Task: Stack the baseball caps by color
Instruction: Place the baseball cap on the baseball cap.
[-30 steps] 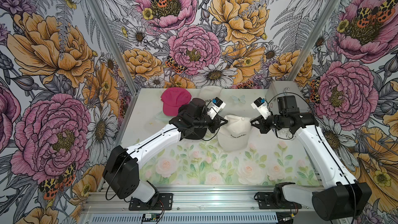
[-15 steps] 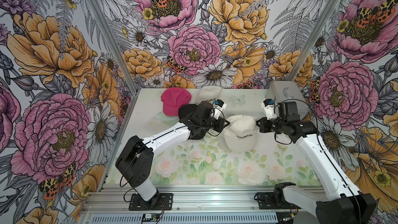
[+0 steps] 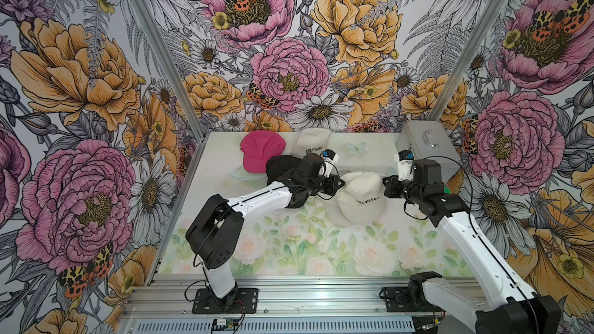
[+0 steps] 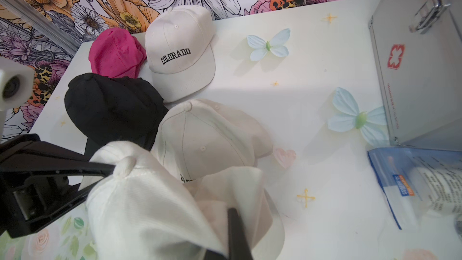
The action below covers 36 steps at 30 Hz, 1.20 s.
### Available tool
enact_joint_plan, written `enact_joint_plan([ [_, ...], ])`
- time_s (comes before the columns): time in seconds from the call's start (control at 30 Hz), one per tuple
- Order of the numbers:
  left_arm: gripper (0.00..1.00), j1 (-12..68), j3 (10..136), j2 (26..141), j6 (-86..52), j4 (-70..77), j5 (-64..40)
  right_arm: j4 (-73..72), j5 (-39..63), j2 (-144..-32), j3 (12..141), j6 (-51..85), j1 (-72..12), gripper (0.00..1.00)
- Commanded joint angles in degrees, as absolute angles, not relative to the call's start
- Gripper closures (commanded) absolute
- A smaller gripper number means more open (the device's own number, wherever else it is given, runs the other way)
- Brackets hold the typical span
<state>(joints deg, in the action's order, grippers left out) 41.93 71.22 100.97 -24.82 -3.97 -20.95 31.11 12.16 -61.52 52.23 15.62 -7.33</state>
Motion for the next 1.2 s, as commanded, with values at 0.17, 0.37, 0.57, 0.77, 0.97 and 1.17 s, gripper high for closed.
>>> enact_joint_plan([
  [0.17, 1.00, 39.3, 73.7, 105.3, -26.3, -6.7, -19.1, 28.7, 9.1, -67.7, 55.2, 17.6, -7.1, 1.00],
  [0.37, 1.00, 38.7, 77.7, 109.5, -24.7, -10.7, -18.2, 34.9, 8.1, -75.0, 61.4, 15.5, -6.6, 1.00],
  [0.57, 1.00, 36.3, 77.4, 109.0, -24.8, -13.5, -18.9, 38.1, 14.4, -81.6, 65.7, 14.8, -7.6, 1.00],
  [0.77, 1.00, 34.5, 74.1, 107.3, -23.6, -15.4, -19.9, 41.5, 14.3, -84.9, 64.5, 14.2, -7.9, 1.00],
  [0.97, 1.00, 32.9, 76.3, 111.3, -21.9, -15.5, -18.0, 39.1, 8.0, -90.1, 65.8, 16.4, -8.6, 1.00],
  [1.17, 0.96, 33.9, 78.8, 113.8, -21.4, -15.5, -11.0, 30.3, 8.0, -93.0, 66.4, 20.3, -10.1, 1.00],
])
